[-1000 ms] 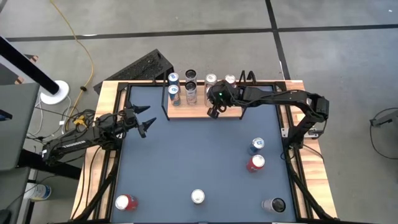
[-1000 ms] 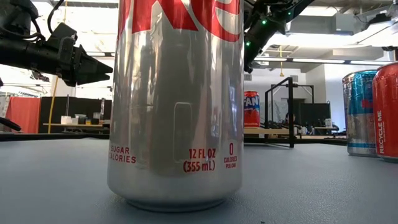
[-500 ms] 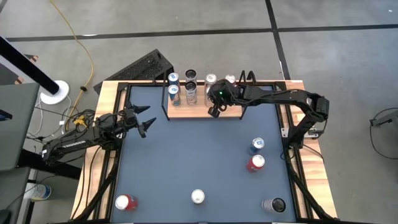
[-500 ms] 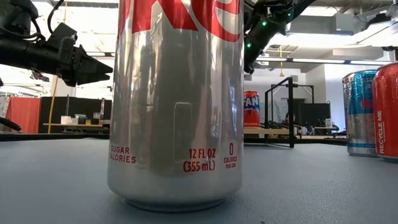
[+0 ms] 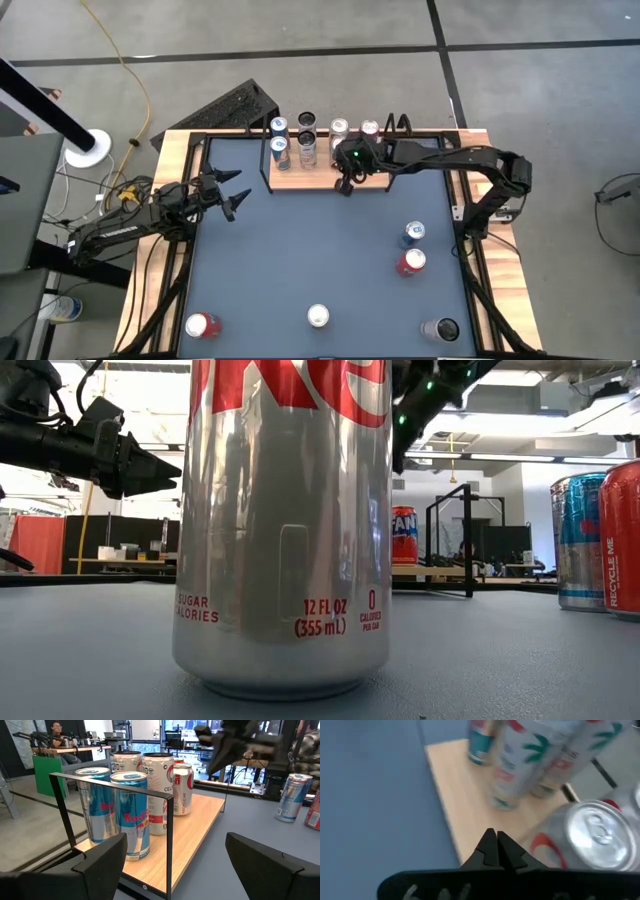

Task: Place canned beverage on shelf
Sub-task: Put the top silver soda can onto the shelf aligned with the other silver soda can, then put the right orange soda can onto the shelf aligned with the other orange soda can

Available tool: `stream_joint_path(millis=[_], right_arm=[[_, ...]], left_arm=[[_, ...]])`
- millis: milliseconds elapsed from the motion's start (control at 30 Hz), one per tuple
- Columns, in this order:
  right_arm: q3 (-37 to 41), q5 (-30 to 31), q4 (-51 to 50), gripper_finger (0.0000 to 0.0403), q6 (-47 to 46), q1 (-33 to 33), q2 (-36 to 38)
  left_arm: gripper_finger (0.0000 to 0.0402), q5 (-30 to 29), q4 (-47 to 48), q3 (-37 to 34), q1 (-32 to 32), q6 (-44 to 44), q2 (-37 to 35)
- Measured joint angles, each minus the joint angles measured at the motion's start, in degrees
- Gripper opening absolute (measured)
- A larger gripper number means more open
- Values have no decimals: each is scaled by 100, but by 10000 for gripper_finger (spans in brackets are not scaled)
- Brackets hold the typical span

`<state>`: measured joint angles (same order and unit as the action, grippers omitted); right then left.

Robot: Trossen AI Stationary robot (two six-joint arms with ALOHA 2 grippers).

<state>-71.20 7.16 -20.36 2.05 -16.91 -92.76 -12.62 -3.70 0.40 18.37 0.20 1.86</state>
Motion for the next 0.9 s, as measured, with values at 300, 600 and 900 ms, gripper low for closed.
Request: stream_joint_path(millis=[300,600,900], right_arm=[[-472,2,-1542,0,-1121,1005,757],[-502,2,-2881,0,-3468,2650,1466],[-502,-302,-3686,0,-5940,4088,1511]], left_arm=[[327,-1,1,-1,-2,0,1],[327,0,0,0,0,1,1],[327,0,0,-2,0,1,1]])
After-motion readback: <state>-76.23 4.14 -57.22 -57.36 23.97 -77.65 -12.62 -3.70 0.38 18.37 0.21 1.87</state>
